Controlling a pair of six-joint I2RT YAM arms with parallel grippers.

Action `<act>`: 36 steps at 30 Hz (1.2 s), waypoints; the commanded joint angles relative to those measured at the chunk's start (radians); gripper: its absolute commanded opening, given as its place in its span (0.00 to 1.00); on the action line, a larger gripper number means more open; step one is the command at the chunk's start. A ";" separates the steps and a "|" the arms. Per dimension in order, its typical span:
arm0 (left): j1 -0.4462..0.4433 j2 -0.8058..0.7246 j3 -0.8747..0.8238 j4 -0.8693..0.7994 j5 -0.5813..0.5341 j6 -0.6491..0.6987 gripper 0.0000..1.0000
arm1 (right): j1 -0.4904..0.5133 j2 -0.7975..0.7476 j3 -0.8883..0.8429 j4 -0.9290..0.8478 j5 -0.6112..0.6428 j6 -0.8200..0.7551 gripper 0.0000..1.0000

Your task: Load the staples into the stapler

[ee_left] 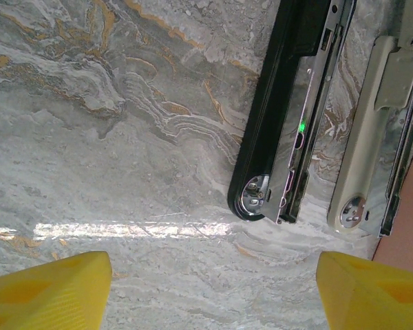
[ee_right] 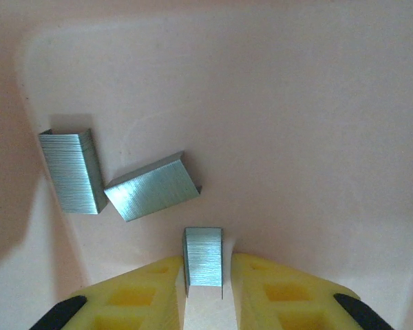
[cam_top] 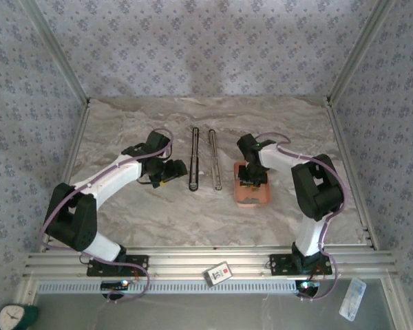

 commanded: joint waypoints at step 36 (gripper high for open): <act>-0.138 -0.505 -0.243 0.697 0.259 1.358 0.71 | -0.015 -0.608 -0.148 0.439 -0.831 -0.198 0.17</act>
